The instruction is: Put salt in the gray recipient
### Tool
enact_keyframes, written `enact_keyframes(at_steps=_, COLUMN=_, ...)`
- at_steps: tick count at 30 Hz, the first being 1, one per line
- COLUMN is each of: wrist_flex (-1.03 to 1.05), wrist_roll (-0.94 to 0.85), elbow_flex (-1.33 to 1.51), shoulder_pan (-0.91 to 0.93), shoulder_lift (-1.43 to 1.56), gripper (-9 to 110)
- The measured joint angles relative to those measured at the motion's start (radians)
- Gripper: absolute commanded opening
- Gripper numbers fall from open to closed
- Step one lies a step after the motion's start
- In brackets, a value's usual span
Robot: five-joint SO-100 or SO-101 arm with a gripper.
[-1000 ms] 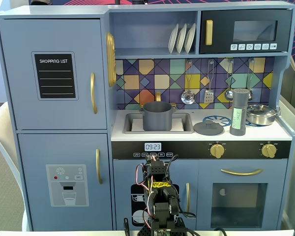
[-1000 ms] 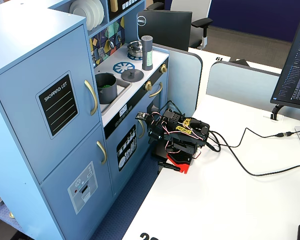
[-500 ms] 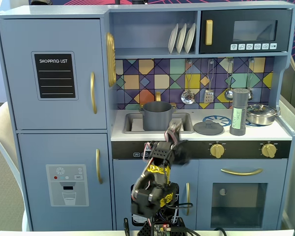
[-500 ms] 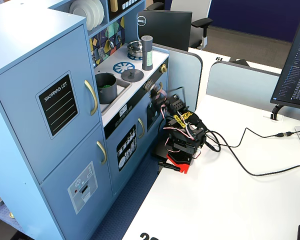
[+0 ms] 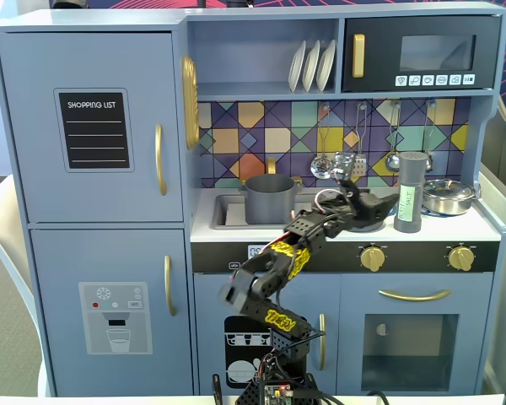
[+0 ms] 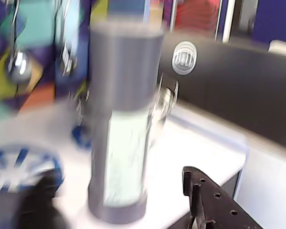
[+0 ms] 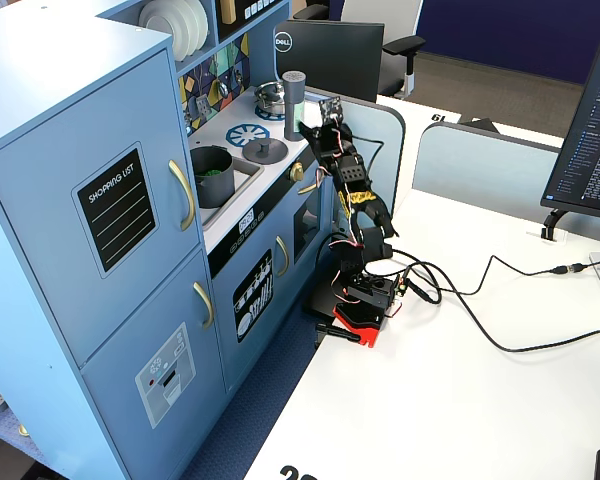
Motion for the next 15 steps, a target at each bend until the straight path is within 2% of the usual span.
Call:
enact_keyframes(at_steps=7, wrist_flex=-0.21, wrist_roll=0.0, elbow_flex=-0.046, shoulder_pan=0.014, shoulder_lift=-0.212, gripper=62)
enact_keyframes(at_steps=15, wrist_flex=-0.325, wrist_roll=0.009, elbow_flex=-0.207, shoulder_pan=0.017, shoulder_lift=-0.489, gripper=58)
